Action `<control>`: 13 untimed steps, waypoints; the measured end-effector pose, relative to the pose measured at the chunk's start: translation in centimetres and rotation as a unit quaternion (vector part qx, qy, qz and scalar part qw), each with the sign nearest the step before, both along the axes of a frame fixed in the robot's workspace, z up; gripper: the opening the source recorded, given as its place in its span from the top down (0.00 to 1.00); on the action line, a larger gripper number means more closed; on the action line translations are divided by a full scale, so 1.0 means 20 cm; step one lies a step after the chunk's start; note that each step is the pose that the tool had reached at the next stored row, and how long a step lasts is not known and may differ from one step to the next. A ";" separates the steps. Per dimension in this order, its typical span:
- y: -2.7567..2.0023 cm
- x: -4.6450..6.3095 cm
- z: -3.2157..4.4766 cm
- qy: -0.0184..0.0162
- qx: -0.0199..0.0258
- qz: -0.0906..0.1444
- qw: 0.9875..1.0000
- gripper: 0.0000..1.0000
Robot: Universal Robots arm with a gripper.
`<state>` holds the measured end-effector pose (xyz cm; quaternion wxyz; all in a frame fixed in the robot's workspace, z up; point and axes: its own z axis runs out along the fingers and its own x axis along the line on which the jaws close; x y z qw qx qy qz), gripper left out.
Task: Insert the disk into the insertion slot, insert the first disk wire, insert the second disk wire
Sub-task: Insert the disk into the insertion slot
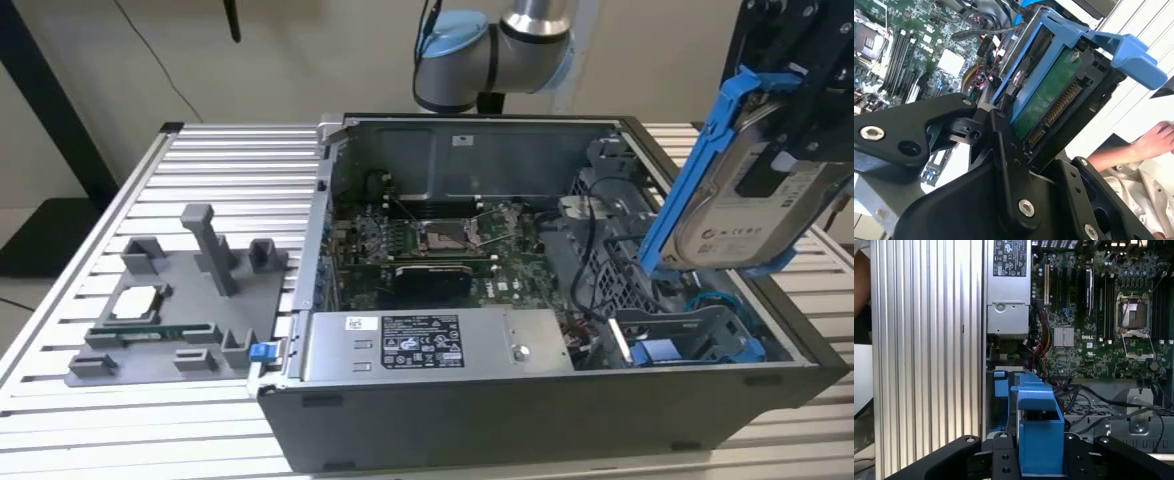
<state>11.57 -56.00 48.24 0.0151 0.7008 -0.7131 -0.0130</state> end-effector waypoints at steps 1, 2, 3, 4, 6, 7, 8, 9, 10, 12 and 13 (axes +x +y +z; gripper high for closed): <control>0.000 0.00 -0.003 0.000 0.000 0.000 1.000 1.00; 0.000 0.00 -0.005 0.000 0.000 0.000 1.000 1.00; 0.000 0.00 -0.008 0.000 0.000 0.000 1.000 1.00; 0.000 0.00 -0.011 0.000 0.000 0.000 1.000 1.00; 0.000 0.00 -0.016 0.000 0.000 0.000 1.000 1.00; 0.000 0.00 -0.019 0.000 0.000 0.000 1.000 1.00; 0.000 0.00 -0.022 0.000 0.000 0.000 1.000 1.00; 0.000 0.00 -0.025 0.000 0.000 0.000 1.000 1.00; 0.000 0.00 -0.028 0.000 0.000 0.000 1.000 1.00; 0.000 0.00 -0.035 0.000 0.000 0.000 1.000 1.00; 0.000 0.00 -0.040 0.000 0.000 0.000 1.000 1.00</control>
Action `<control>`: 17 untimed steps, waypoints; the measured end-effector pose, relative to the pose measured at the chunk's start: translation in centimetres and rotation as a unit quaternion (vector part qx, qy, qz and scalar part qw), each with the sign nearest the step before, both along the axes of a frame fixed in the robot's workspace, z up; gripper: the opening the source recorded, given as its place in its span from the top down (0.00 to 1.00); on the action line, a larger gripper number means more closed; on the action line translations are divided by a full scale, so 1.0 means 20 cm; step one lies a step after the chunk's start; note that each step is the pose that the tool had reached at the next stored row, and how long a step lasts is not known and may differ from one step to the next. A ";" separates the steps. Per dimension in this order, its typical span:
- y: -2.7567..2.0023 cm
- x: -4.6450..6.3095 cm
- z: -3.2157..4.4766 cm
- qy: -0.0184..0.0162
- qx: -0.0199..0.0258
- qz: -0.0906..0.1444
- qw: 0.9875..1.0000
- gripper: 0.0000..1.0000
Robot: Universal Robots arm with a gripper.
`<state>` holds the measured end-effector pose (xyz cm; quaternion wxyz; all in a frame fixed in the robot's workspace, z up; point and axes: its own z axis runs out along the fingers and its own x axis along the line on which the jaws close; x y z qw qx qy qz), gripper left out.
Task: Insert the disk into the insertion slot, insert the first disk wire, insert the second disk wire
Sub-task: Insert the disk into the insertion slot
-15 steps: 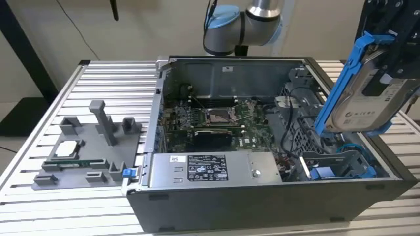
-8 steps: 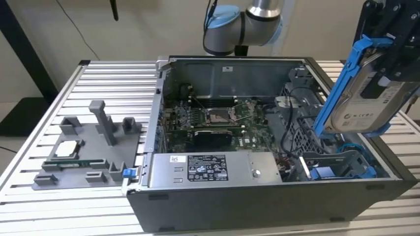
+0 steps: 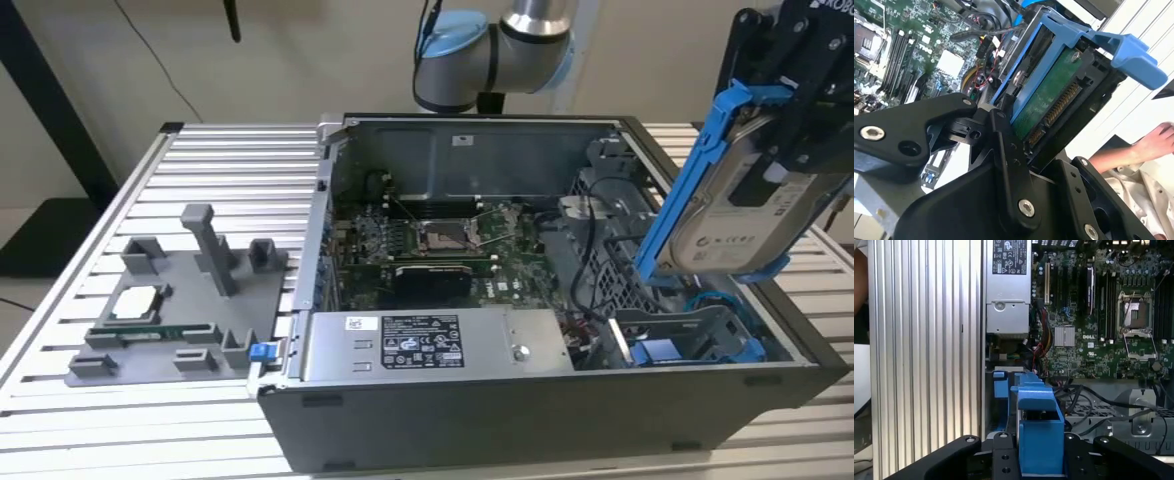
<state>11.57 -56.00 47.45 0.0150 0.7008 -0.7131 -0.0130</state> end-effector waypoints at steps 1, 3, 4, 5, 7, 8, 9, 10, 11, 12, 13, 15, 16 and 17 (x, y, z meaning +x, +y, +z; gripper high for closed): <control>0.000 0.00 -0.005 0.000 0.000 0.000 1.000 1.00; -0.001 0.00 -0.016 0.000 0.000 0.000 1.000 1.00; -0.002 0.00 -0.022 0.000 0.000 0.000 1.000 1.00; -0.002 0.00 -0.028 0.000 0.000 0.000 1.000 1.00; -0.002 0.00 -0.040 0.000 0.000 0.000 1.000 1.00; -0.003 0.00 -0.046 0.000 0.000 0.000 1.000 1.00; -0.003 0.00 -0.051 0.000 0.000 0.000 1.000 1.00; -0.004 0.00 -0.057 0.000 0.000 0.000 1.000 1.00; -0.005 0.00 -0.062 0.000 0.000 0.000 1.000 1.00; -0.006 0.00 -0.067 0.000 0.000 0.000 1.000 1.00; -0.006 0.00 -0.071 0.000 0.000 0.000 1.000 1.00; -0.008 0.00 -0.079 0.000 0.000 0.000 1.000 1.00; -0.008 0.00 -0.082 0.000 0.000 0.000 1.000 1.00; -0.008 0.00 -0.086 0.000 0.000 0.000 1.000 1.00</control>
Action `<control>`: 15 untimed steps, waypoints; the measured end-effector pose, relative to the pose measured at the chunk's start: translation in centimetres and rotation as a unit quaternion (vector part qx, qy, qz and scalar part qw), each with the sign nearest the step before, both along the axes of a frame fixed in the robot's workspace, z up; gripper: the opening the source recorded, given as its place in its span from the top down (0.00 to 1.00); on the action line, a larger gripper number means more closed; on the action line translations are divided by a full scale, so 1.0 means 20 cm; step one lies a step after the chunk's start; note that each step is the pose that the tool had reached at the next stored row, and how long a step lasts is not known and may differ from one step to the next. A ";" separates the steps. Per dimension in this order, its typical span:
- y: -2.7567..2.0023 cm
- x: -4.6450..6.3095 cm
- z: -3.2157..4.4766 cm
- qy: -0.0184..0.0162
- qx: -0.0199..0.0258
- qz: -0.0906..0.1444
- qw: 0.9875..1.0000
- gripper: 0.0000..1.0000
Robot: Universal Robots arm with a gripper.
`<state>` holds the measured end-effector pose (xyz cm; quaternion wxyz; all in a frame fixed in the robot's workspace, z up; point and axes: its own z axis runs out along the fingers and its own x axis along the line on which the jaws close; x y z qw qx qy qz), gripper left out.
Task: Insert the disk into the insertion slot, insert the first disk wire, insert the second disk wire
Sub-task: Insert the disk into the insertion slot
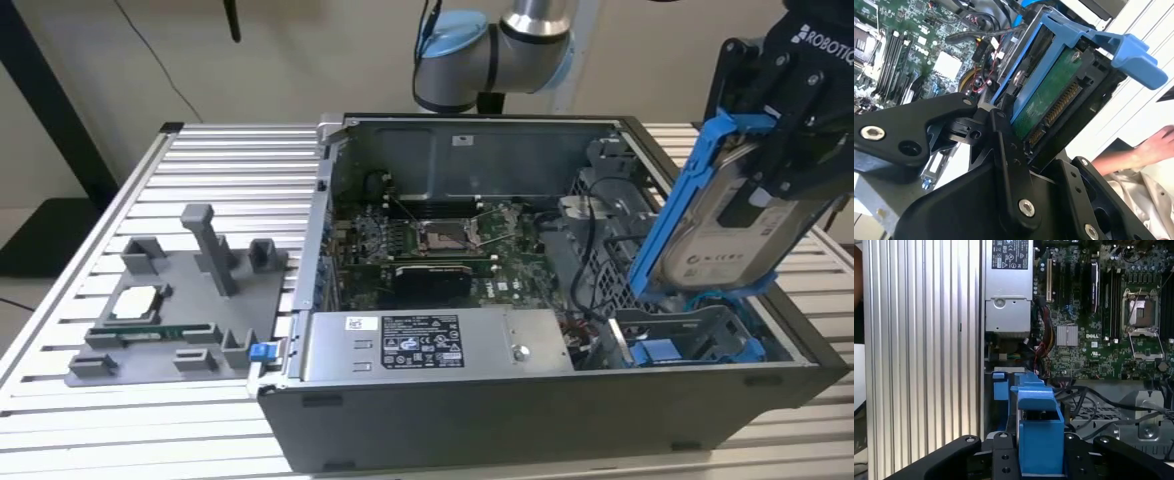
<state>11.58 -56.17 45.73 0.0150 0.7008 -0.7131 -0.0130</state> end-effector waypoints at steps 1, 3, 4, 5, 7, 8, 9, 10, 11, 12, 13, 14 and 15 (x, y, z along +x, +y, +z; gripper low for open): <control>-0.001 0.00 -0.004 0.000 0.000 0.000 1.000 1.00; -0.001 0.00 -0.010 0.000 0.000 0.000 1.000 1.00; -0.001 0.00 -0.013 0.000 0.000 0.000 1.000 1.00; -0.002 0.00 -0.016 0.000 0.000 0.000 1.000 1.00; -0.002 0.00 -0.021 0.000 0.000 0.000 1.000 1.00; -0.002 0.00 -0.023 0.000 0.000 0.000 1.000 1.00; -0.002 0.00 -0.025 0.000 0.000 0.000 1.000 1.00; -0.002 0.00 -0.028 0.000 0.000 0.000 1.000 1.00; -0.002 0.00 -0.030 0.000 0.000 0.000 1.000 1.00; -0.002 0.00 -0.031 0.000 0.000 0.000 1.000 1.00; -0.002 0.00 -0.032 0.000 0.000 0.000 1.000 1.00; -0.002 0.00 -0.032 0.000 0.000 0.000 1.000 1.00; -0.002 0.00 -0.032 0.000 0.000 0.000 1.000 1.00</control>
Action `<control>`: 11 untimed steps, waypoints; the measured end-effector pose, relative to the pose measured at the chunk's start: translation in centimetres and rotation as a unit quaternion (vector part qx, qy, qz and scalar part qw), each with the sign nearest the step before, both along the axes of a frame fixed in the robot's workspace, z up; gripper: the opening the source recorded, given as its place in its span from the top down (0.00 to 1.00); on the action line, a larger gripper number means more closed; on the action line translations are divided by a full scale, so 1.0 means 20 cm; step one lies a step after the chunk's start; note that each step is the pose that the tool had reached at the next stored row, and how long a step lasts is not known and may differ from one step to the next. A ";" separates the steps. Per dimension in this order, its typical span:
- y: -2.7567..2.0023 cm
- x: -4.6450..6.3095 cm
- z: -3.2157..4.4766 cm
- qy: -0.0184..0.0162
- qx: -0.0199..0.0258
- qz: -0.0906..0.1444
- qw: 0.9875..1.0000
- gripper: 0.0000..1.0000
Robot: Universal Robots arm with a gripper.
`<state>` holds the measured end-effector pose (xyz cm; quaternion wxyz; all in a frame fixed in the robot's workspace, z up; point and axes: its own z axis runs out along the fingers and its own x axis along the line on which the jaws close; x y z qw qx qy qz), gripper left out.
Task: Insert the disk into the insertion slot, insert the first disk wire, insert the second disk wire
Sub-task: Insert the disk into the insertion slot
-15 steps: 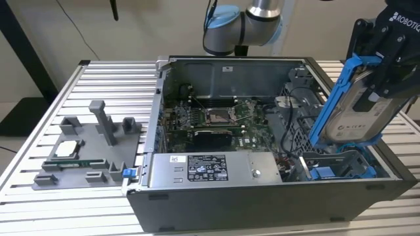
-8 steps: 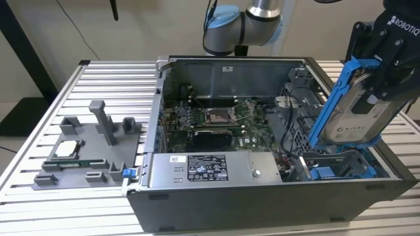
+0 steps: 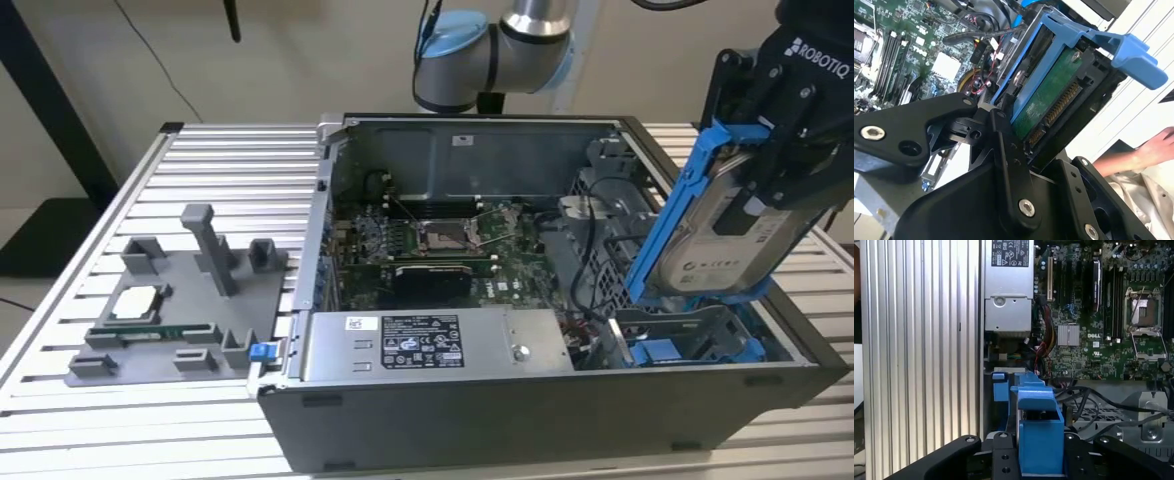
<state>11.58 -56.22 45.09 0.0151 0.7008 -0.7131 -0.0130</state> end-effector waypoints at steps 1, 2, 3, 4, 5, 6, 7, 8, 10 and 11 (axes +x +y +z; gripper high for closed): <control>0.000 0.00 0.000 0.000 0.000 0.000 1.000 1.00; 0.000 0.00 0.000 0.000 0.000 0.000 1.000 1.00; 0.000 0.00 -0.002 0.000 0.000 0.000 1.000 1.00; 0.000 0.00 -0.005 0.000 0.000 0.000 1.000 1.00; 0.000 0.00 -0.008 0.000 0.000 0.000 1.000 1.00; 0.000 0.00 -0.013 0.000 0.000 0.000 1.000 1.00; 0.000 0.00 -0.020 0.000 0.000 0.000 1.000 1.00; 0.000 0.00 -0.027 0.000 0.001 0.000 1.000 1.00; -0.001 0.00 -0.042 0.000 0.001 0.000 1.000 1.00; -0.002 0.01 -0.050 0.000 0.002 0.000 1.000 1.00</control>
